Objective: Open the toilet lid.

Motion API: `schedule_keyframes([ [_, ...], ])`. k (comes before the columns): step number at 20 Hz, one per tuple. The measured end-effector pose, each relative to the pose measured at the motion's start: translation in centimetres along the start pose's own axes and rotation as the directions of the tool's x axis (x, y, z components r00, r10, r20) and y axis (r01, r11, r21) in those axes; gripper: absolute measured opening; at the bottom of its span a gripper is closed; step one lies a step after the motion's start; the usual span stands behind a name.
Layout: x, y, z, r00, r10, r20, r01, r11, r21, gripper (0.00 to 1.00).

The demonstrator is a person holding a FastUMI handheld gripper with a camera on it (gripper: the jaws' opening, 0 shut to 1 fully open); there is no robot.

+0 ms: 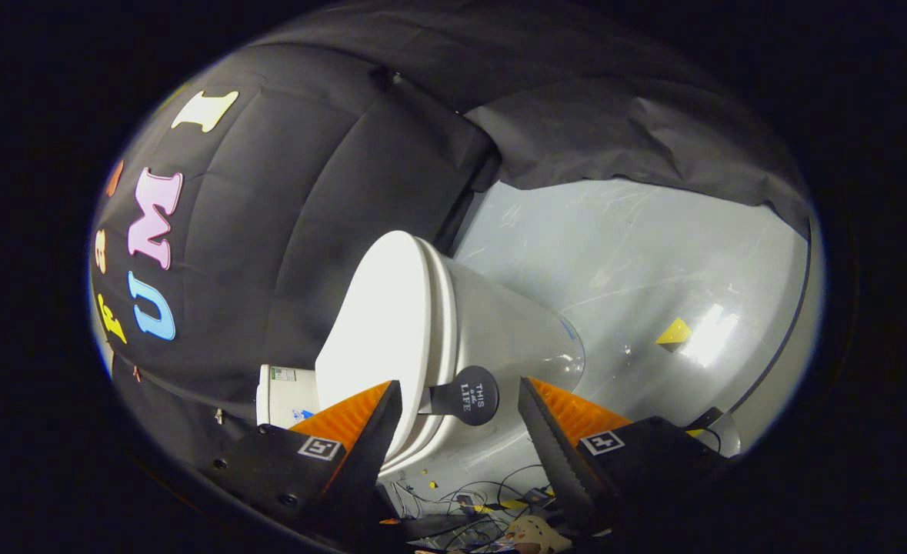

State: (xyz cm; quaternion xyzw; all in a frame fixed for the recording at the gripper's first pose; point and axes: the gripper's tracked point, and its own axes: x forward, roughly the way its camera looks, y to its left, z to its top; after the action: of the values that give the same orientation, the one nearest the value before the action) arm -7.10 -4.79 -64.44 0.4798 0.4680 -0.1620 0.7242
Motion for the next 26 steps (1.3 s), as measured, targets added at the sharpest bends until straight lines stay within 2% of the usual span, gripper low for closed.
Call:
schedule_keyframes([
  [1, 0.2, -0.2, -0.1, 1.0, -0.003, 0.004, 0.003, 1.0, 0.013, 0.88],
  [5, 1.4, -0.5, -0.1, 1.0, 0.008, -0.014, -0.007, 0.998, 0.06, 0.86],
  [7, 1.9, -0.8, -0.7, 1.0, 0.012, -0.024, -0.011, 0.997, 0.075, 0.64],
  [8, 2.1, -0.4, -0.7, 0.999, 0.036, -0.028, -0.033, 0.996, 0.086, 0.63],
  [9, 2.2, -0.5, -0.6, 0.999, 0.041, -0.022, -0.039, 0.995, 0.095, 0.4],
  [11, 0.7, -0.1, -0.5, 0.997, 0.068, -0.035, -0.064, 0.991, 0.115, 0.3],
  [12, 1.8, -0.1, 0.1, 0.997, 0.071, -0.011, -0.069, 0.99, 0.121, 0.29],
  [13, 1.8, 0.3, -0.4, 0.994, 0.104, -0.016, -0.101, 0.988, 0.121, 0.18],
  [15, 1.3, 0.3, -0.1, 0.994, 0.106, -0.005, -0.105, 0.989, 0.104, 0.05],
  [20, 0.9, 0.7, 0.2, 0.995, 0.1, 0.0, -0.1, 0.991, 0.084, 0.05],
  [26, -1.7, 4.0, 0.9, 0.995, 0.088, 0.051, -0.086, 0.996, -0.04, 0.05],
])
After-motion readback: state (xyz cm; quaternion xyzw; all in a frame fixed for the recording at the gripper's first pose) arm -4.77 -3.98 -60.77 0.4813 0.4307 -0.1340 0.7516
